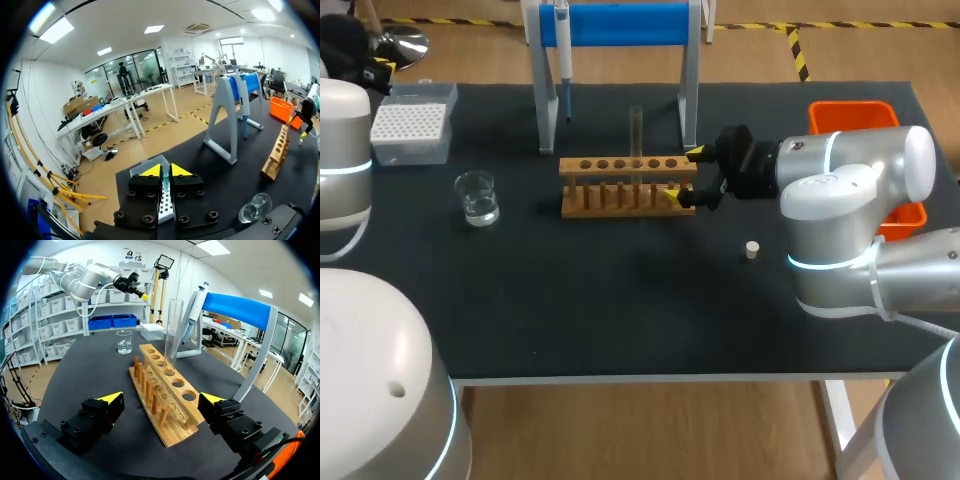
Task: Invert the test tube, pick up the pipette, mount the tip to pipette, aspirate from beaker and dispense into the tube, eject the tip, return the pipette, and cap with the stopper.
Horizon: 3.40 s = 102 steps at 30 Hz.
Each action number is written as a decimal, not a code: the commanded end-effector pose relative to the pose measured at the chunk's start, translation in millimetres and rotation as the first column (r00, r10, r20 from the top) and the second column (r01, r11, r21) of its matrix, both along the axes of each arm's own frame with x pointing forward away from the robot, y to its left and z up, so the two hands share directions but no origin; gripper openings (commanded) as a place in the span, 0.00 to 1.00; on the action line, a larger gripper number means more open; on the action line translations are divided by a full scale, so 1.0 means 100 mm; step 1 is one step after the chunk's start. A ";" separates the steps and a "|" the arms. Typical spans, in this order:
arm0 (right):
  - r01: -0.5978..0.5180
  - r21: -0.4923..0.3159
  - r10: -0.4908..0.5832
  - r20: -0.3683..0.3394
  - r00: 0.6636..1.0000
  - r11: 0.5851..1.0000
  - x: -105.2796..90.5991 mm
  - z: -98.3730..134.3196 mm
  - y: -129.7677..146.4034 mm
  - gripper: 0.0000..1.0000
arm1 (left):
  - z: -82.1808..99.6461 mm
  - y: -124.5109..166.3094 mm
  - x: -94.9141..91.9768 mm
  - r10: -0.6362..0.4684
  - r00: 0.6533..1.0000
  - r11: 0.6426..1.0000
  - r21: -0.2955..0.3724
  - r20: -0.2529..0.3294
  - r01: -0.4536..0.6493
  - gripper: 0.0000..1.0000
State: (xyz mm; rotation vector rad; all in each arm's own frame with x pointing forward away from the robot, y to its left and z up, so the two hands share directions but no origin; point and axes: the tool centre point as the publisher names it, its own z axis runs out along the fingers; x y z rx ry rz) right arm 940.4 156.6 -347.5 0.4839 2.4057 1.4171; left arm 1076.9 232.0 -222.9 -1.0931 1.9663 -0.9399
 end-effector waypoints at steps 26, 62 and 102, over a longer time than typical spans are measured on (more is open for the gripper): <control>0.000 0.002 0.000 0.001 1.000 1.000 0.00 -0.01 -0.01 1.00 | 0.75 -1.88 -1.30 -0.657 0.730 0.742 0.010 -0.190 0.671 0.00; 0.000 0.002 0.000 0.001 1.000 1.000 0.00 -0.01 -0.01 1.00 | 0.88 -2.64 -1.77 -0.805 0.565 0.586 -0.100 -0.180 0.804 0.00; -0.003 0.021 0.003 0.006 1.000 1.000 0.00 0.05 -0.07 1.00 | 0.72 -3.82 -2.20 -0.852 0.472 0.510 -0.155 -0.227 0.846 0.00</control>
